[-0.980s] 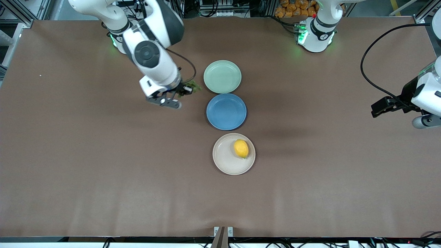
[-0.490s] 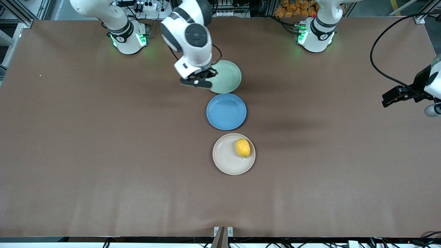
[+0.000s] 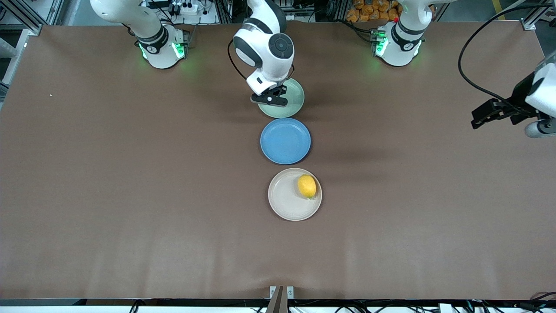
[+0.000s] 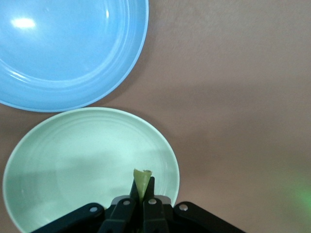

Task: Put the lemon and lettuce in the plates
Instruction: 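Carry the lettuce with the right gripper over the pale green plate, then open the right gripper to release the lettuce onto the plate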

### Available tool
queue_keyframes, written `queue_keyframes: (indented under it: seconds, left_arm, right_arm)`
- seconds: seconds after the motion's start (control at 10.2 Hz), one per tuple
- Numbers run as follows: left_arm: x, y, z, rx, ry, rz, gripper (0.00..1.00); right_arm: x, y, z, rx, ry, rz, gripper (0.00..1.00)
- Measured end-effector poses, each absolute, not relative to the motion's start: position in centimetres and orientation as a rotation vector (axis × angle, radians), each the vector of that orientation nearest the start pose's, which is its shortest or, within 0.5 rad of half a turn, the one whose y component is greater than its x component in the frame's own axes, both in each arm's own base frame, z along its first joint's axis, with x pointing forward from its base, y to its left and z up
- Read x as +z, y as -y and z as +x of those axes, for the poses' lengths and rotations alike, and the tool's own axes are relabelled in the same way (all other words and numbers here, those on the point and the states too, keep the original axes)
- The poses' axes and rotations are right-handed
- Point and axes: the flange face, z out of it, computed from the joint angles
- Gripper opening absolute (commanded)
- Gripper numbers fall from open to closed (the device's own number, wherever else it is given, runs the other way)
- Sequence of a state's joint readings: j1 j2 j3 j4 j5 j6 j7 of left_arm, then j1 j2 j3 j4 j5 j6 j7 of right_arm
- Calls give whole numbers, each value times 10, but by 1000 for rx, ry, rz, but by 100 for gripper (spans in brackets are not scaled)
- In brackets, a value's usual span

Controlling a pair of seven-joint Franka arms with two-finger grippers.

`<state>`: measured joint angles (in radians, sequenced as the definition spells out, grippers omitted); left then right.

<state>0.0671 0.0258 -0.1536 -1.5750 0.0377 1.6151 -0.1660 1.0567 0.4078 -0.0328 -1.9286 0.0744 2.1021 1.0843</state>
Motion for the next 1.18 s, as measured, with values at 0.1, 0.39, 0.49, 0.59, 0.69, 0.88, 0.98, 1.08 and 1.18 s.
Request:
queue_keyframes:
  seconds: [0.1,0.39,0.49,0.59,0.69,0.88,0.98,1.08,1.18]
  left_arm:
    - [613,56,564,-33,87,-3110,100]
    - [624,75,556,-66,37,-3111,100]
    - [630,76,553,-80,39,-3121,100]
    - [635,77,552,-94,41,-3137,100]
    - [644,77,551,-118,44,-3141,100]
    - [649,73,550,-132,54,-3142,100]
    - [650,69,551,-135,65,-3144,100]
    - [651,69,551,-135,70,-3154,100]
    - [651,69,551,-132,72,-3166,100]
  right_arm:
    - [250,-515,303,246,-184,-3311,0]
    - [233,-522,292,217,-196,-3322,0]
    - [229,-525,289,210,-204,-3323,4]
    - [226,-526,289,206,-218,-3324,23]
    - [224,-528,290,203,-240,-3324,50]
    - [225,-530,292,193,-263,-3320,100]
    - [227,-532,292,179,-249,-3324,100]
    - [229,-534,291,163,-229,-3332,100]
    - [230,-535,291,152,-220,-3339,100]
